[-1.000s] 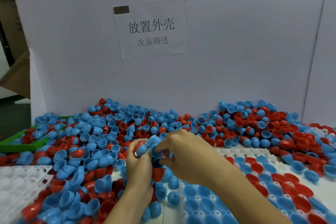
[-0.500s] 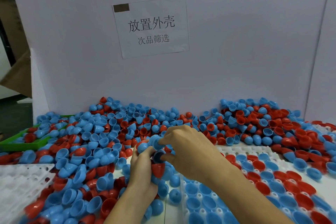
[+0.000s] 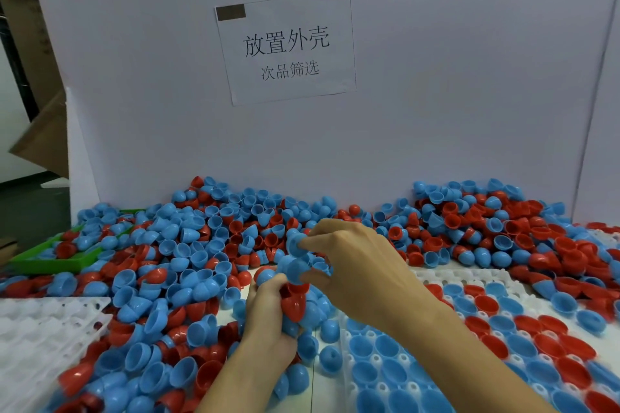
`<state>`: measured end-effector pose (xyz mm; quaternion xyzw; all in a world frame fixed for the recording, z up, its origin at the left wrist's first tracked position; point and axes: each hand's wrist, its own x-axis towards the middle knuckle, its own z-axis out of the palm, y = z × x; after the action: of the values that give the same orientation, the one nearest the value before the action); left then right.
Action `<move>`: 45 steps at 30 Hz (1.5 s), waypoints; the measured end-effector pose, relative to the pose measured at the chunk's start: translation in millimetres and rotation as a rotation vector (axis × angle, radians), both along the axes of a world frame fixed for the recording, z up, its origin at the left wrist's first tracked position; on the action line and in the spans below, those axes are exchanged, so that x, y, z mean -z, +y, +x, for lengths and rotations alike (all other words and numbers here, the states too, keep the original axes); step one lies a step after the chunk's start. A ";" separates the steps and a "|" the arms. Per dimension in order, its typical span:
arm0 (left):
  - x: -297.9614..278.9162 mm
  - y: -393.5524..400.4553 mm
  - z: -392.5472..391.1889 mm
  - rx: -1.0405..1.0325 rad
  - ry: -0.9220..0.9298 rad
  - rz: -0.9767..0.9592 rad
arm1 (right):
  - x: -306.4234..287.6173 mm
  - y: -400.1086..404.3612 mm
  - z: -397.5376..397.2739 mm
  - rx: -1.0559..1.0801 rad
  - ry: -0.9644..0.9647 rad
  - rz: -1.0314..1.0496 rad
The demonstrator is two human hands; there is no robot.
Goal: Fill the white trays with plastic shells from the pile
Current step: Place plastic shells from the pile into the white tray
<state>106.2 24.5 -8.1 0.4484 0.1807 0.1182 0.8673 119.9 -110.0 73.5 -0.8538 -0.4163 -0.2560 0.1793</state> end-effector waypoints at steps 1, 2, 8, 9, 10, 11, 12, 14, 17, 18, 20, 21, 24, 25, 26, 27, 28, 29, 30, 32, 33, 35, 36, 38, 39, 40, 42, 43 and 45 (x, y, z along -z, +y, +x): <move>0.3 0.5 0.0 0.002 0.010 0.000 | -0.7 -1.5 0.7 0.006 0.025 0.020; 1.3 2.1 0.8 0.001 0.020 -0.005 | -1.6 -3.4 1.6 0.015 0.056 0.043; 1.9 4.4 3.9 -0.035 0.036 0.003 | -18.2 -22.3 8.5 0.013 0.387 0.408; 1.8 4.2 3.9 -0.039 0.036 0.002 | -21.2 -25.8 10.6 -0.001 0.444 0.463; 1.7 4.3 4.0 -0.044 0.040 0.000 | -24.1 -29.4 12.4 -0.023 0.503 0.518; 1.3 4.3 3.8 -0.046 0.042 0.003 | -26.4 -33.3 14.0 -0.053 0.561 0.574; 1.2 4.2 3.6 -0.044 0.042 0.004 | -29.0 -37.1 14.6 -0.085 0.618 0.630; 1.0 3.8 4.0 -0.044 0.050 0.011 | -33.1 -44.4 14.8 -0.146 0.716 0.701; 2.1 4.6 4.9 -0.046 0.044 0.006 | -36.1 -51.7 17.0 -0.226 0.839 0.740; 1.9 5.0 4.8 -0.045 0.036 -0.001 | -36.2 -53.1 18.6 -0.230 0.873 0.745; 1.8 5.6 4.9 -0.041 0.026 0.000 | -35.8 -54.7 21.8 -0.214 0.927 0.741; 1.5 5.7 4.9 -0.040 0.025 -0.001 | -35.4 -55.6 23.2 -0.213 0.949 0.737; 1.2 5.5 5.3 -0.043 0.027 0.006 | -36.5 -56.9 23.0 -0.263 1.019 0.754; 1.3 5.4 5.2 -0.043 0.028 0.010 | -36.6 -57.6 22.9 -0.282 1.030 0.750; 1.2 5.3 5.2 -0.044 0.030 0.013 | -37.3 -57.9 22.1 -0.299 1.038 0.738; 1.3 5.6 5.5 -0.046 0.033 0.018 | -37.1 -58.6 22.5 -0.311 1.040 0.720; 1.3 5.6 5.9 -0.047 0.034 0.024 | -37.3 -59.6 22.8 -0.309 1.047 0.704; 1.4 5.9 5.9 -0.048 0.035 0.030 | -36.5 -60.8 24.3 -0.300 1.044 0.684; 1.2 6.2 6.0 -0.048 0.035 0.034 | -36.6 -61.8 25.1 -0.287 1.039 0.665; 1.4 6.5 5.7 -0.045 0.031 0.040 | -36.9 -65.5 26.6 -0.256 1.003 0.621; 1.6 7.0 5.5 -0.044 0.028 0.043 | -37.3 -68.2 27.5 -0.239 0.976 0.598; 1.7 7.3 5.3 -0.042 0.023 0.045 | -37.6 -77.4 30.5 -0.186 0.912 0.547; 1.3 7.4 5.6 -0.043 0.018 0.047 | -37.8 -83.7 32.7 -0.148 0.881 0.510; 1.3 7.4 6.4 -0.048 0.008 0.052 | -37.0 -100.6 40.3 -0.043 0.819 0.431; 1.2 7.4 6.7 -0.051 0.003 0.056 | -36.7 -110.5 44.6 0.021 0.787 0.407; 1.3 7.4 7.0 -0.053 -0.001 0.060 | -37.0 -120.9 48.4 0.085 0.751 0.390; 1.6 7.4 7.3 -0.060 -0.004 0.071 | -38.3 -143.2 55.3 0.200 0.633 0.297; 1.6 7.5 7.3 -0.066 -0.005 0.080 | -38.7 -154.4 58.6 0.247 0.570 0.212; 1.6 8.3 7.3 -0.073 -0.012 0.098 | -37.2 -175.7 64.9 0.346 0.481 0.051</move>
<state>113.6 32.8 -9.7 0.4826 0.1858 0.1609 0.8406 184.8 -285.7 110.8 -0.9435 -0.2037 -0.0835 0.2477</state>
